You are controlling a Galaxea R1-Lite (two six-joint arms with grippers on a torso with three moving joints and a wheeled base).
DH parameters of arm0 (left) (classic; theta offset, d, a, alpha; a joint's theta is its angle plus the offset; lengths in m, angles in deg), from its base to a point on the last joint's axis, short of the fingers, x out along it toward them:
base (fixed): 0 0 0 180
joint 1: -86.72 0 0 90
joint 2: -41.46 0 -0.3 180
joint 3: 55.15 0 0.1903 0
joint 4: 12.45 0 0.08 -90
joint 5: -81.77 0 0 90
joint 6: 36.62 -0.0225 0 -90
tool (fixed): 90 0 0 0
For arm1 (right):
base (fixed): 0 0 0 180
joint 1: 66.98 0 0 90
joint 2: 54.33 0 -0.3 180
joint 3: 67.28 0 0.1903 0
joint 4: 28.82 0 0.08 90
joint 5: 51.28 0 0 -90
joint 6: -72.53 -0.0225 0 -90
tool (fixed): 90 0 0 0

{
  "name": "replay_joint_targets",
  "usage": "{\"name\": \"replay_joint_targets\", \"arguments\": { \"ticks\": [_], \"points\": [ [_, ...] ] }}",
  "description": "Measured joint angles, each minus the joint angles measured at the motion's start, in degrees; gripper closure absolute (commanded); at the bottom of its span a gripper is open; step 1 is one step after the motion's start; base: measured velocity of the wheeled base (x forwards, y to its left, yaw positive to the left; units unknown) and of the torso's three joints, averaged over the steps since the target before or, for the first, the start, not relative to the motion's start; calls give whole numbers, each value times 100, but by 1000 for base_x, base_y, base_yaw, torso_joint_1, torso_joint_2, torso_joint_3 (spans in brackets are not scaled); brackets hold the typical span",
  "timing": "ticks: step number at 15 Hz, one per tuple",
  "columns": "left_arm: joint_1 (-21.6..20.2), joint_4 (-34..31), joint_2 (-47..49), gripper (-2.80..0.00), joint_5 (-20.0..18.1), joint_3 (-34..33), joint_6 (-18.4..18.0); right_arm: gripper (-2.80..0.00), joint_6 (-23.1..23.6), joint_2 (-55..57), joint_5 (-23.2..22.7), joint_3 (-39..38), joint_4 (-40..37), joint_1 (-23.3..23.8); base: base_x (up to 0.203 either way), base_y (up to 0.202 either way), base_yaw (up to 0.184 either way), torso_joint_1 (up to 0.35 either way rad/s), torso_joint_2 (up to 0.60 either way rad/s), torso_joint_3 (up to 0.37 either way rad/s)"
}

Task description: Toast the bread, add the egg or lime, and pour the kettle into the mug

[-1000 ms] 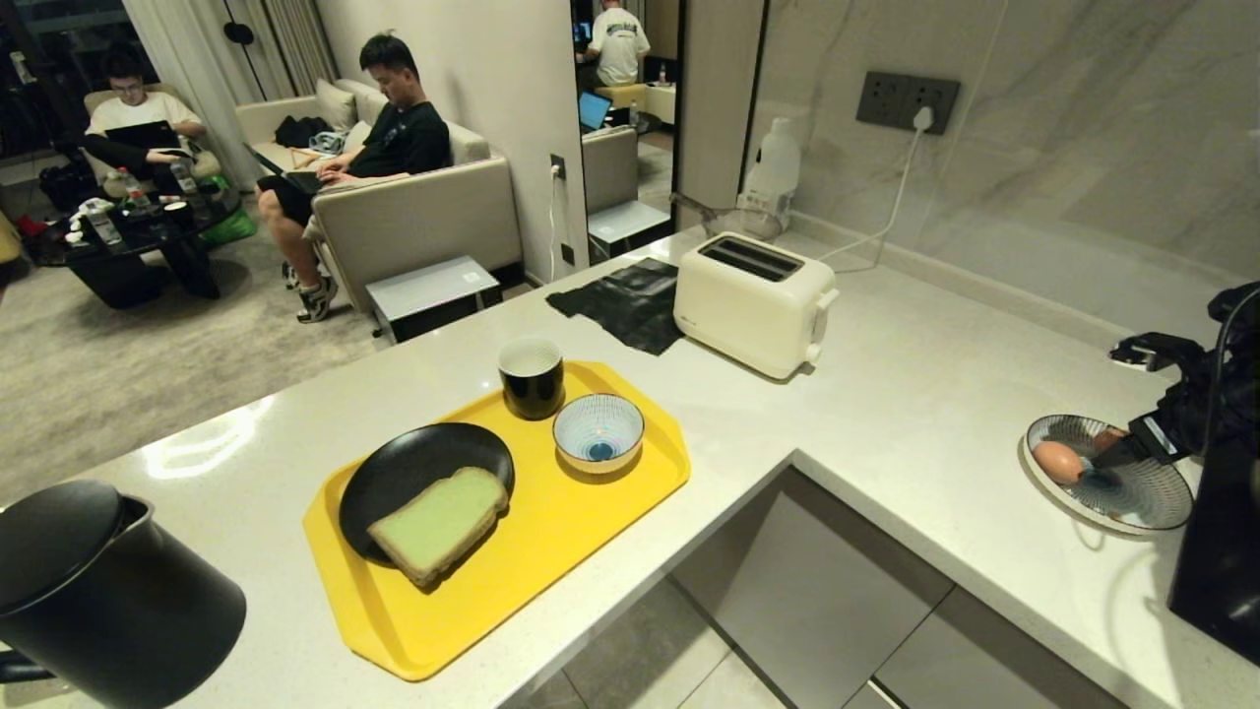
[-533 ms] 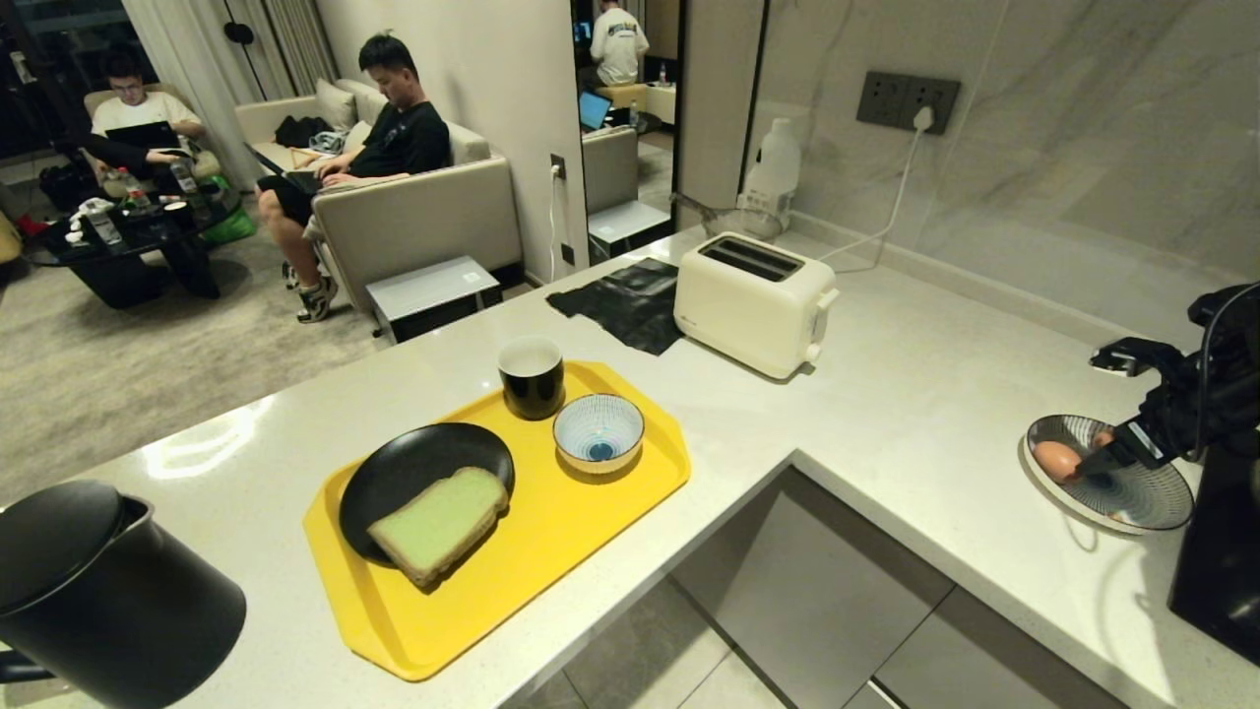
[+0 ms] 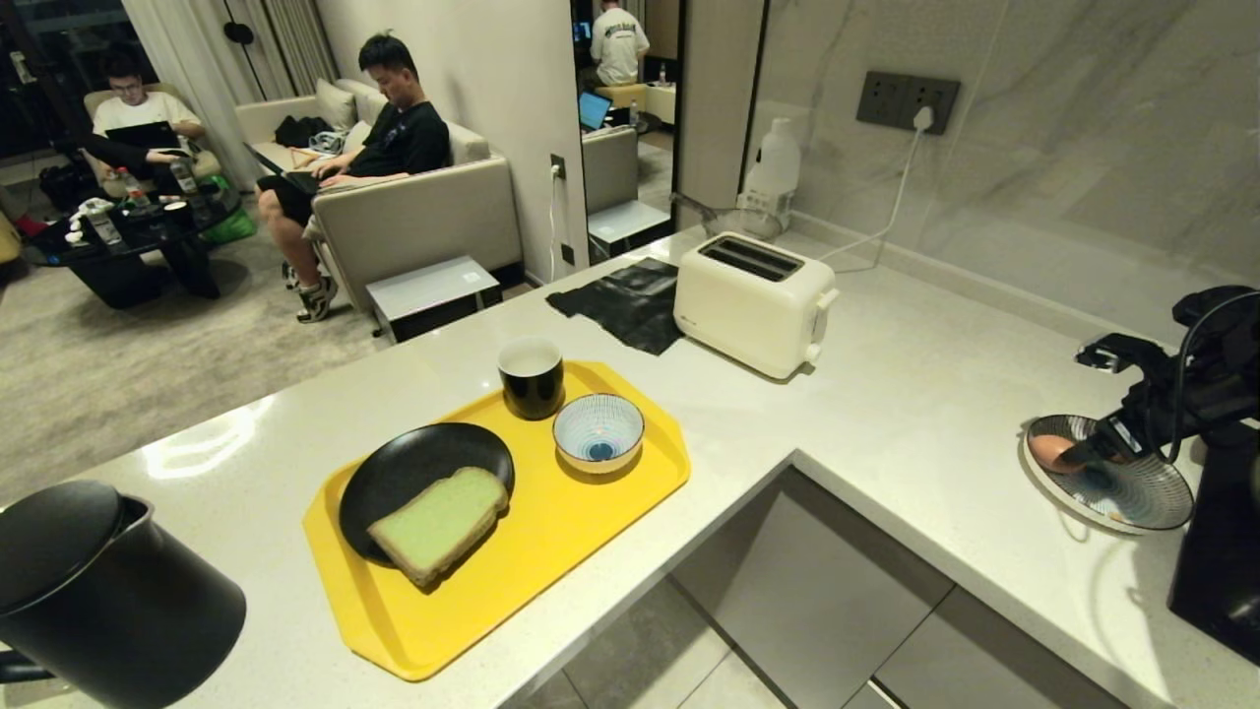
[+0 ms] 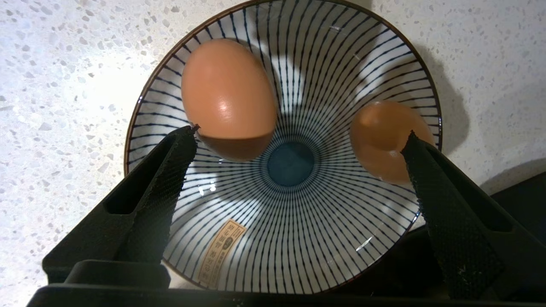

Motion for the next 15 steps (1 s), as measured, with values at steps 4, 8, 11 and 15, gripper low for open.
{"name": "replay_joint_targets", "arguments": {
  "ticks": [4, 8, 11, 15],
  "points": [
    [0, 2, 0, 0, 0, 0, -3, -280, 146, 82, -1, 0, 27, 1, 0, 0, 0, 0, 0, 0],
    [0, 0, 0, 0, 2, 1, 1, -280, 250, 107, -13, 0, 38, -14, 0, 0, 0, 0, 0, 0],
    [0, 2, 0, 0, 0, 0, 2, -280, 341, 112, -18, 0, 32, -68, 0, 0, 0, 0, 0, 0],
    [0, 0, 0, 0, 0, 0, 0, -280, 581, 145, -21, -10, 30, -118, 0, 0, 0, 0, 0, 0]
  ]
}}
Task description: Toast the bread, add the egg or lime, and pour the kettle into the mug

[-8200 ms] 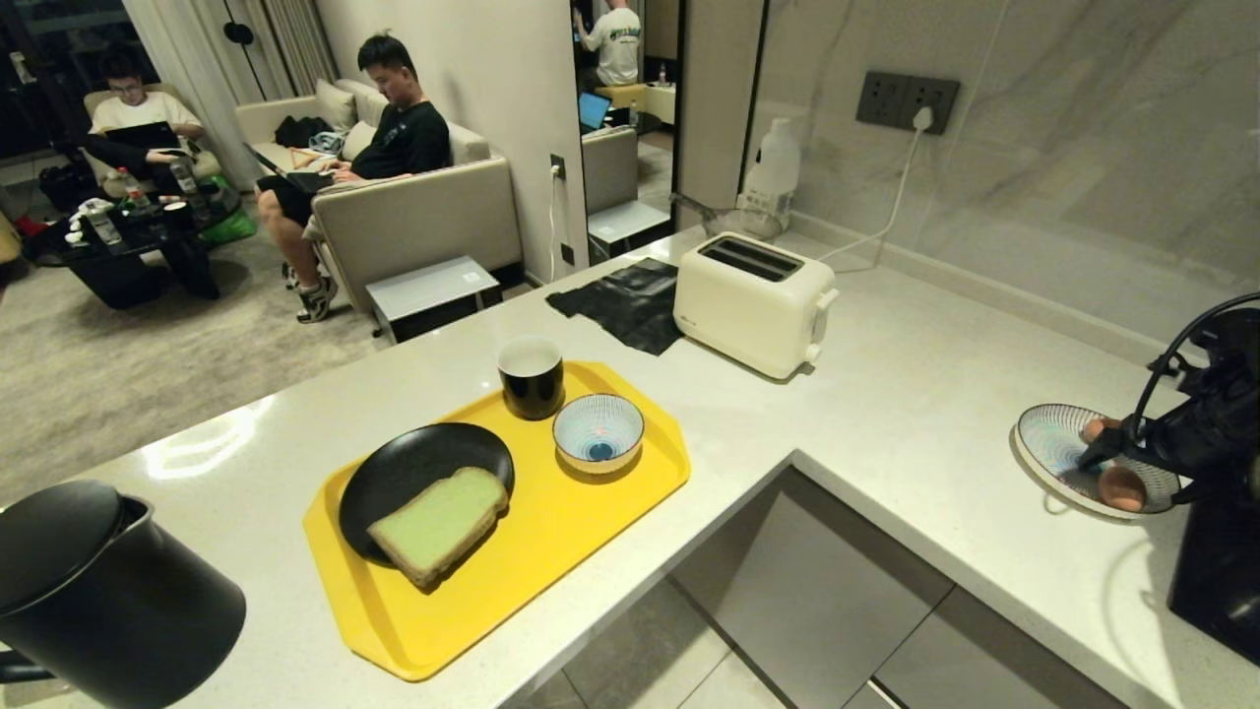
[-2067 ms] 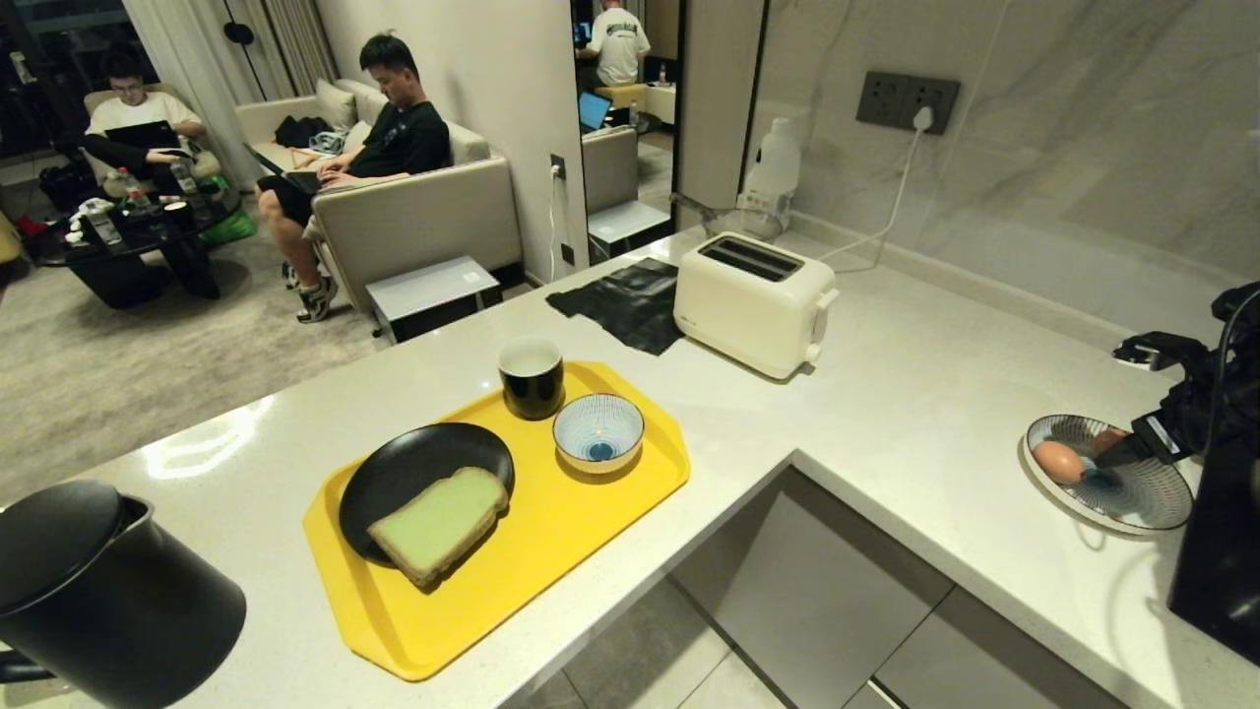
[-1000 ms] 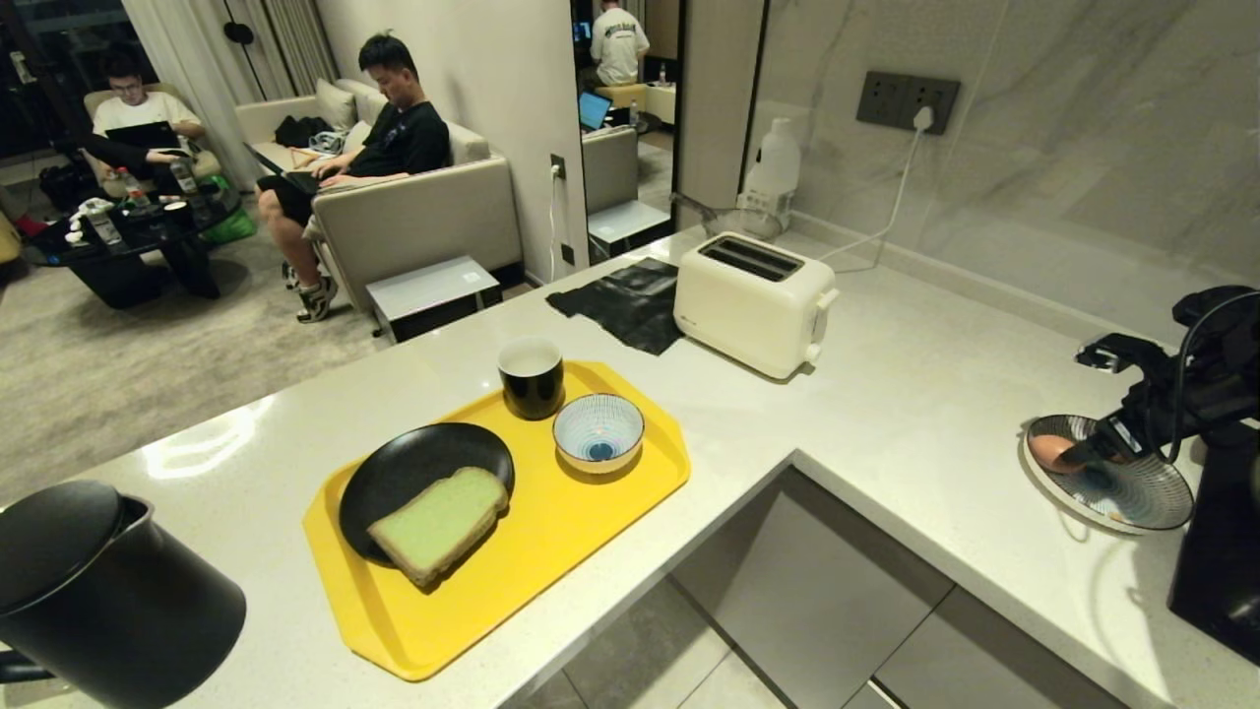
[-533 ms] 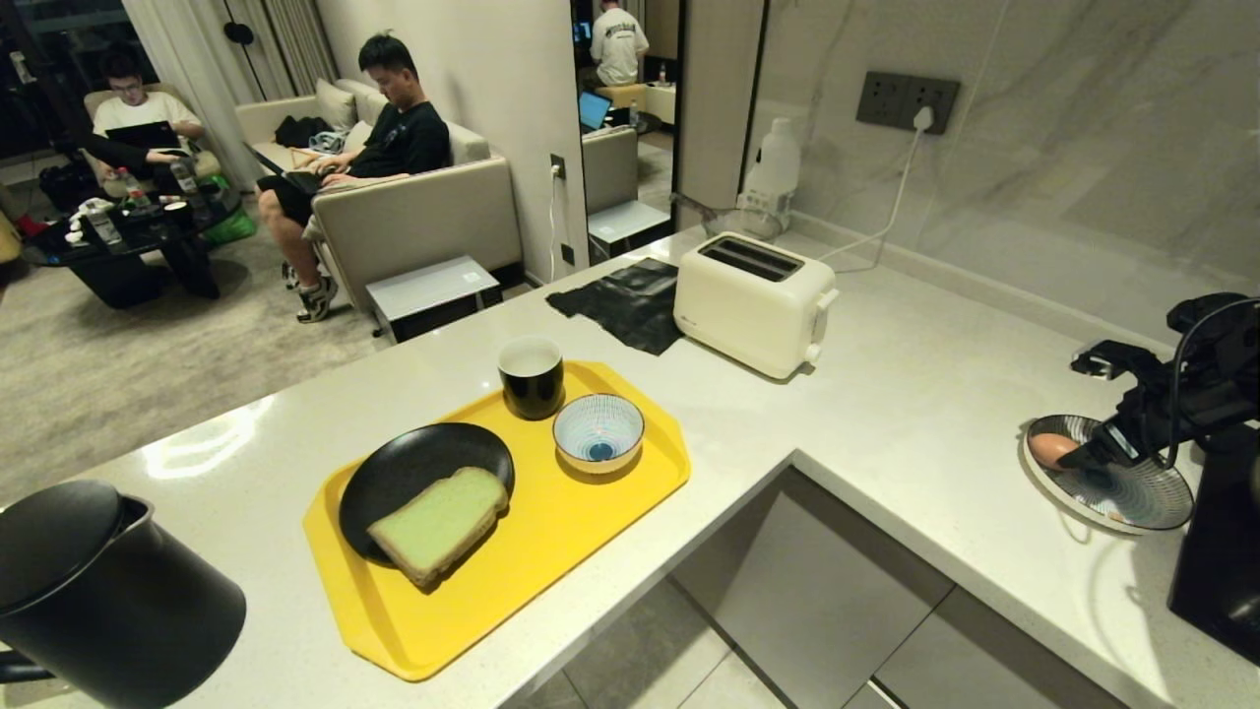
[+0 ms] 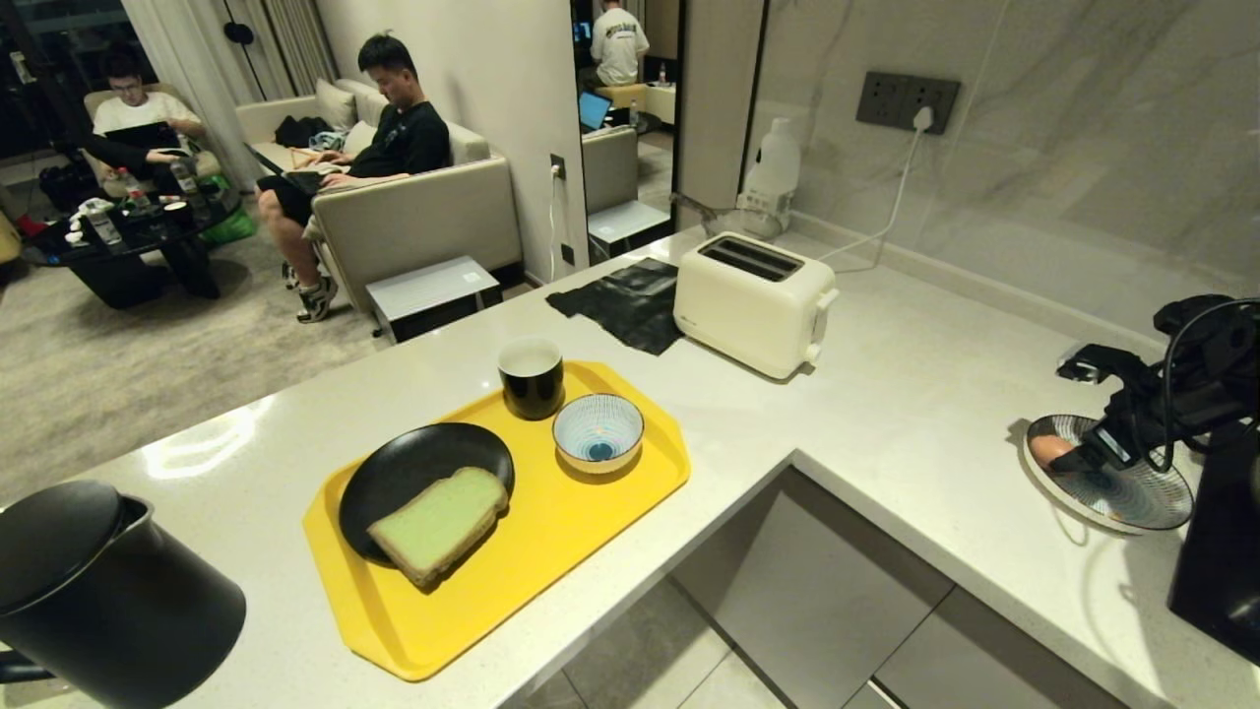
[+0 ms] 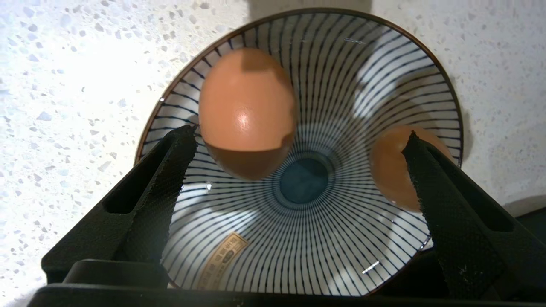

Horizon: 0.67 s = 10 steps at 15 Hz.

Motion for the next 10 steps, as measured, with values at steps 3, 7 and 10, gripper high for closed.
{"name": "replay_joint_targets", "arguments": {
  "ticks": [3, 7, 10],
  "points": [
    [0, 0, 0, 0, 0, 1, -2, -280, 136, 31, -1, 0, -8, -23, 0, 0, 0, 0, 0, 0],
    [0, 0, 0, 0, 2, 1, -2, -280, 169, 97, -1, 0, -9, -55, 0, 0, 0, 0, 0, 0],
    [0, 0, 0, 0, 1, 1, -1, -280, 389, 139, -10, 0, -8, -55, 0, 0, 0, 0, 0, 0]
  ]
}}
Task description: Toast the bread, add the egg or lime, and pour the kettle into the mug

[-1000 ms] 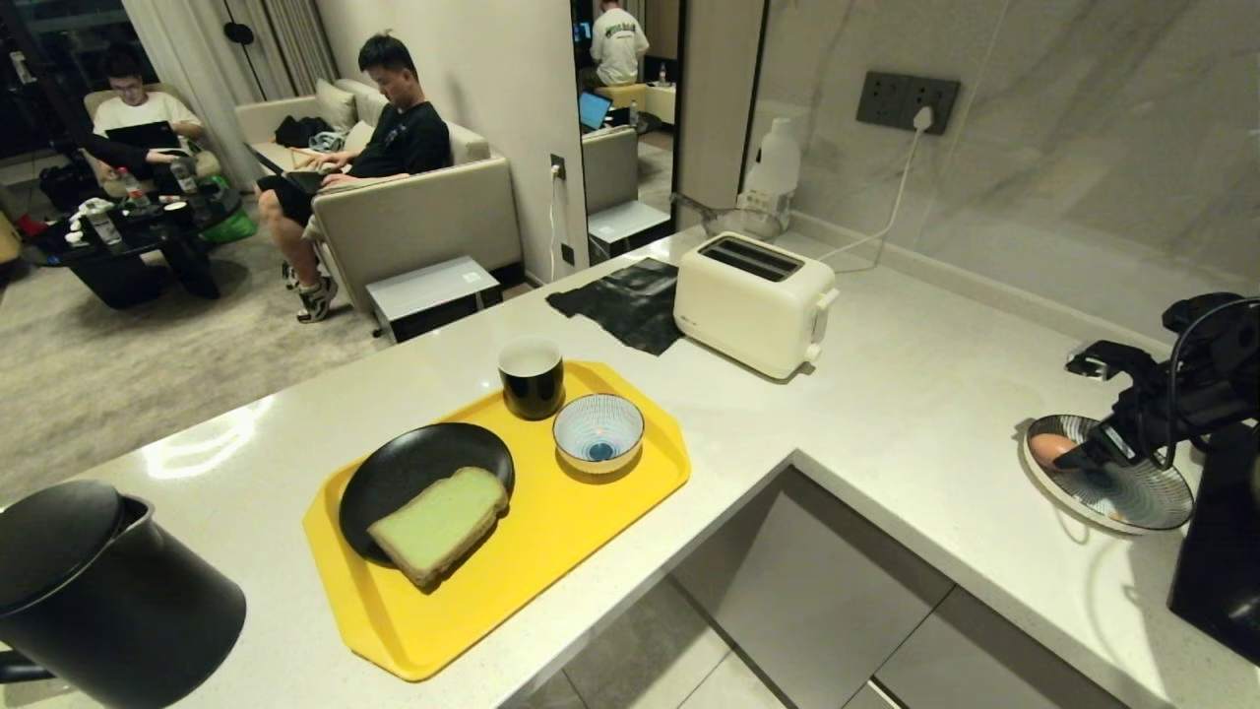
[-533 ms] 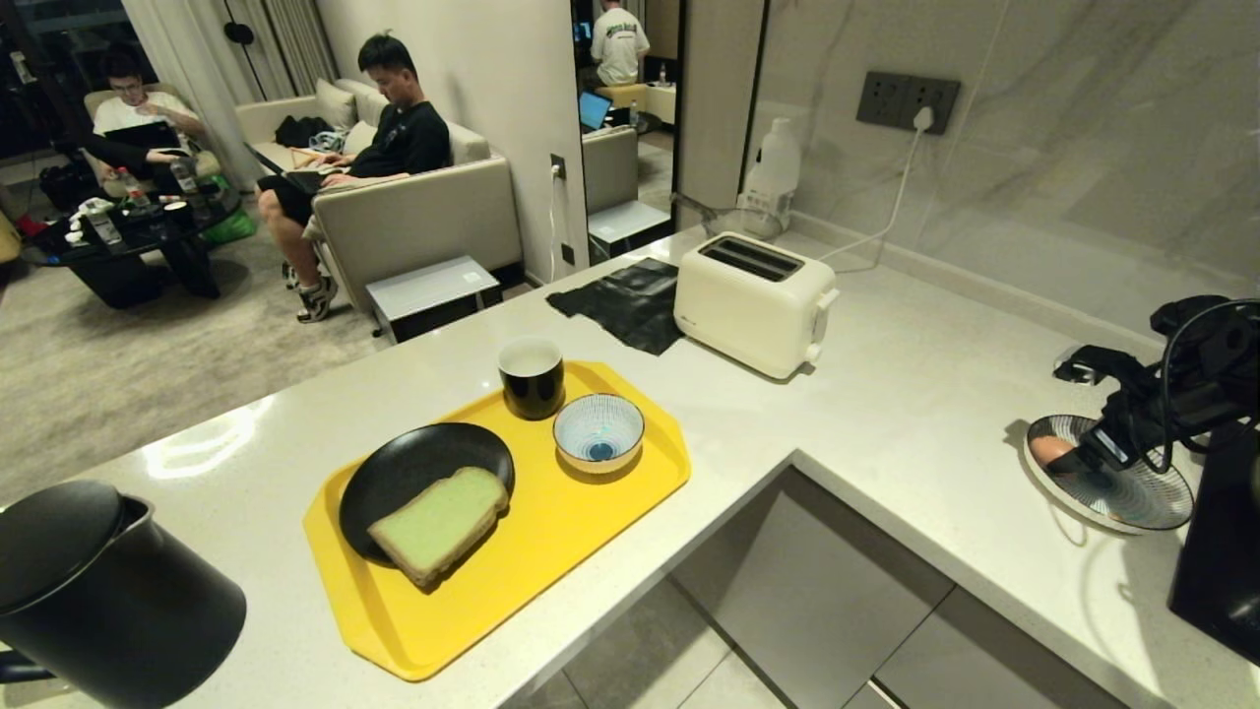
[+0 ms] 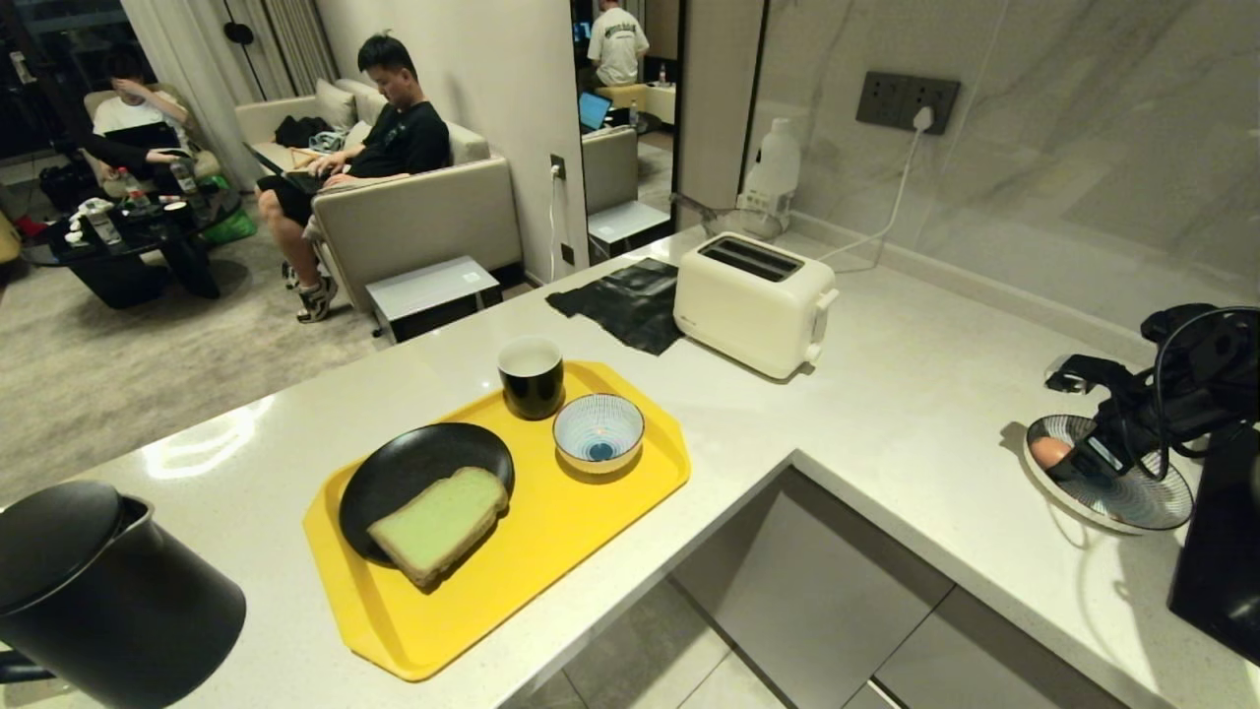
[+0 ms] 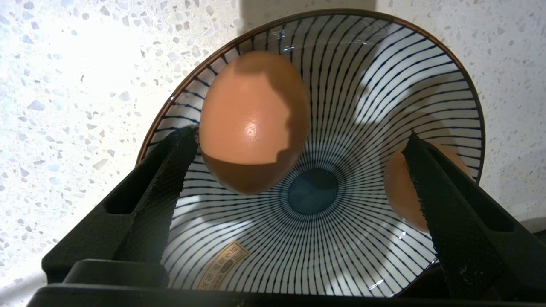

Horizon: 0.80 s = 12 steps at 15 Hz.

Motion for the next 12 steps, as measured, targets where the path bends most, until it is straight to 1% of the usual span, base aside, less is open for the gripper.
{"name": "replay_joint_targets", "arguments": {
  "ticks": [6, 8, 11, 12],
  "points": [
    [0, 0, 0, 0, 2, -1, -2, -280, 254, 22, -35, 2, 0, 9, 0, 0, 0, 0, 0, 0],
    [0, 2, 0, 0, -1, -1, -2, -280, 386, 22, -125, 10, 2, 22, 0, 0, 0, 0, 0, 0],
    [0, 2, 0, 0, -1, -1, 1, -280, 422, 18, -142, 10, 5, 46, 0, 0, 0, 0, 0, 0],
    [0, 2, 0, 0, 1, -1, -2, 0, 433, 15, -141, 10, 5, 48, 0, 0, 0, 0, 0, 0]
  ]
}}
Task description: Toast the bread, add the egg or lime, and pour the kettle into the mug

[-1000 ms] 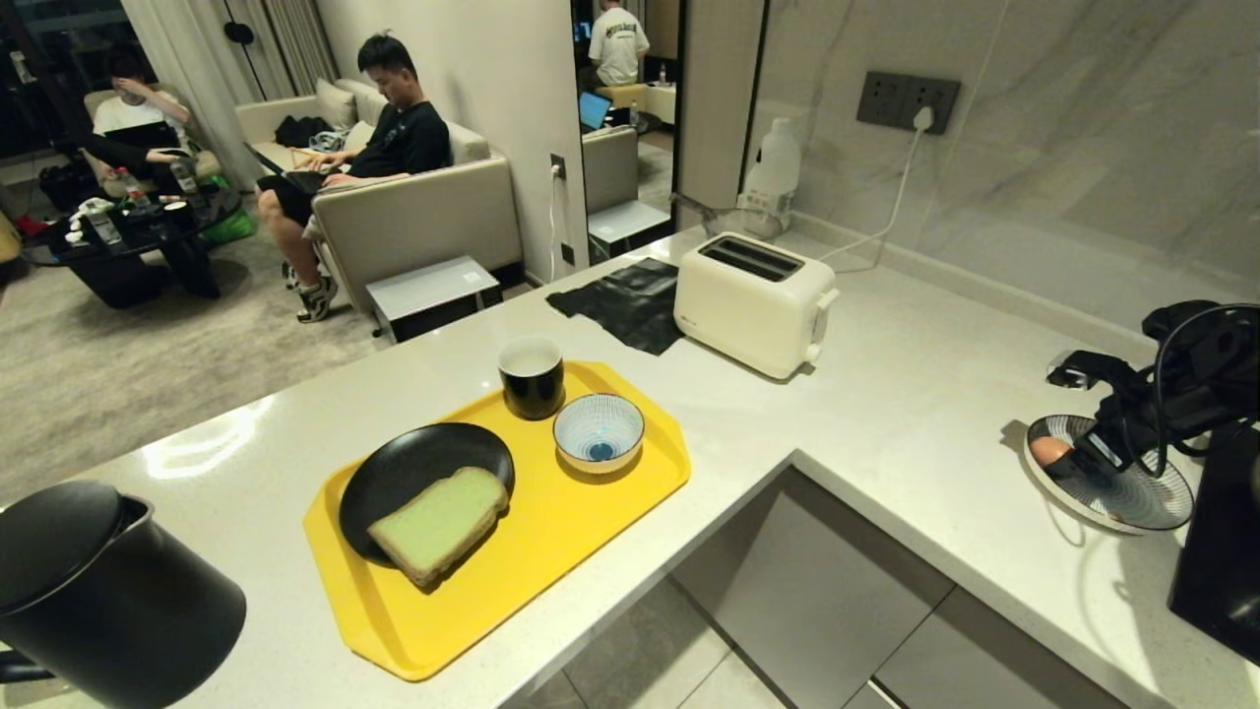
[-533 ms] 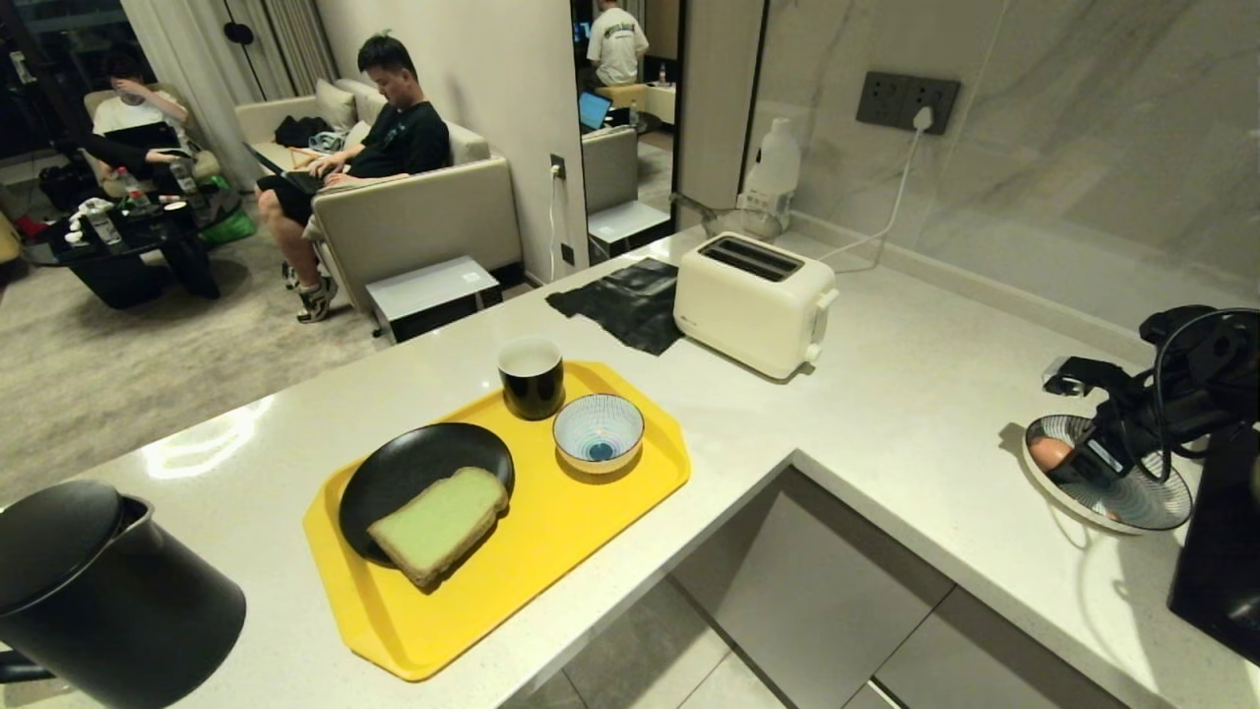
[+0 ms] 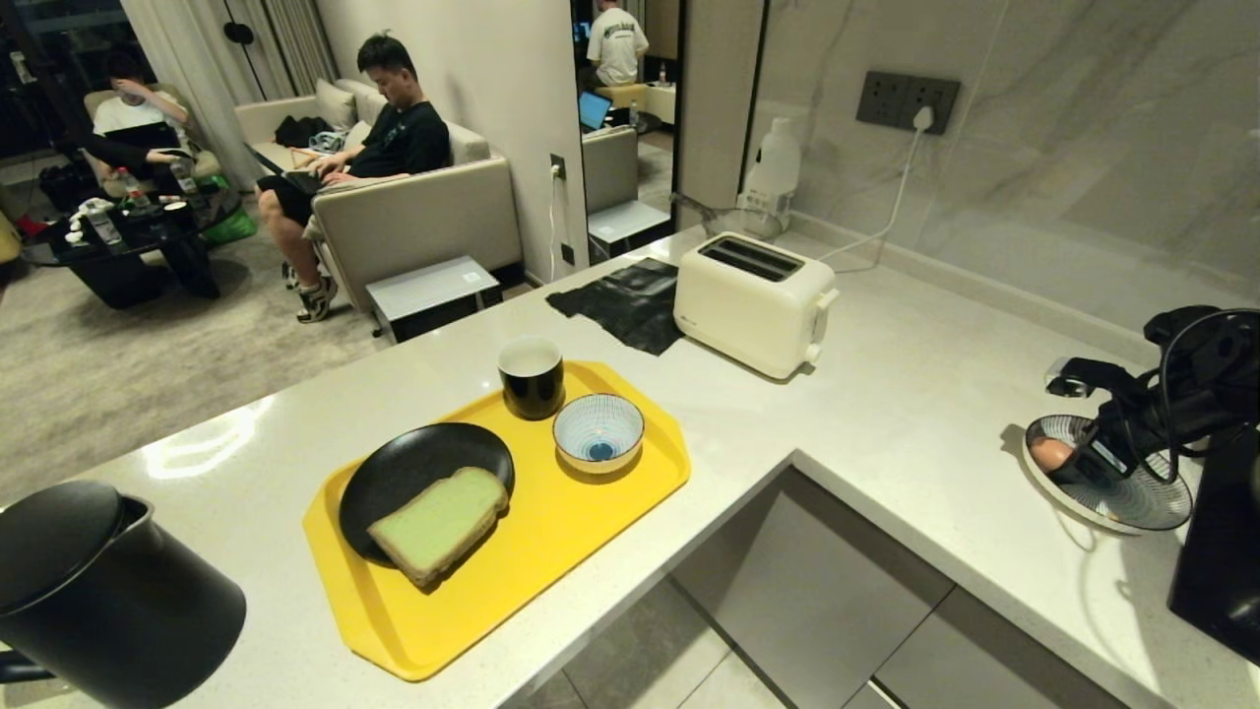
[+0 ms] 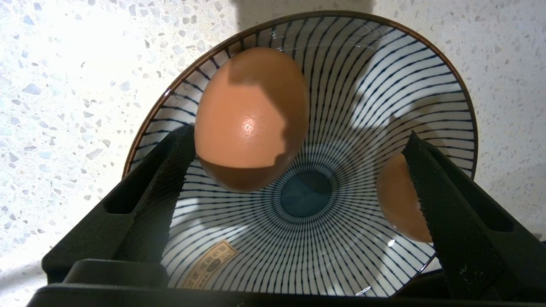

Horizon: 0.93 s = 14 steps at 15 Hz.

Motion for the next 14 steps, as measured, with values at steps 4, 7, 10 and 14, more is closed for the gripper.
{"name": "replay_joint_targets", "arguments": {
  "ticks": [4, 7, 10, 14],
  "points": [
    [0, 0, 0, 0, -2, 0, 3, 0, 30, 5, -6, 0, 1, -1, 0, 0, 0, 0, 0, 0],
    [0, -2, 0, 0, -2, 0, 2, 0, 37, 30, -6, 0, 2, -4, 0, 0, 0, 0, 0, 0],
    [0, -2, 0, 0, -1, 0, 4, 0, 41, 68, -9, 0, -2, -4, 0, 0, 0, 0, 0, 0],
    [0, 0, 0, 0, -2, 0, 2, 0, 39, 80, -8, 0, 2, 16, 0, 0, 0, 0, 0, 0]
  ]
}}
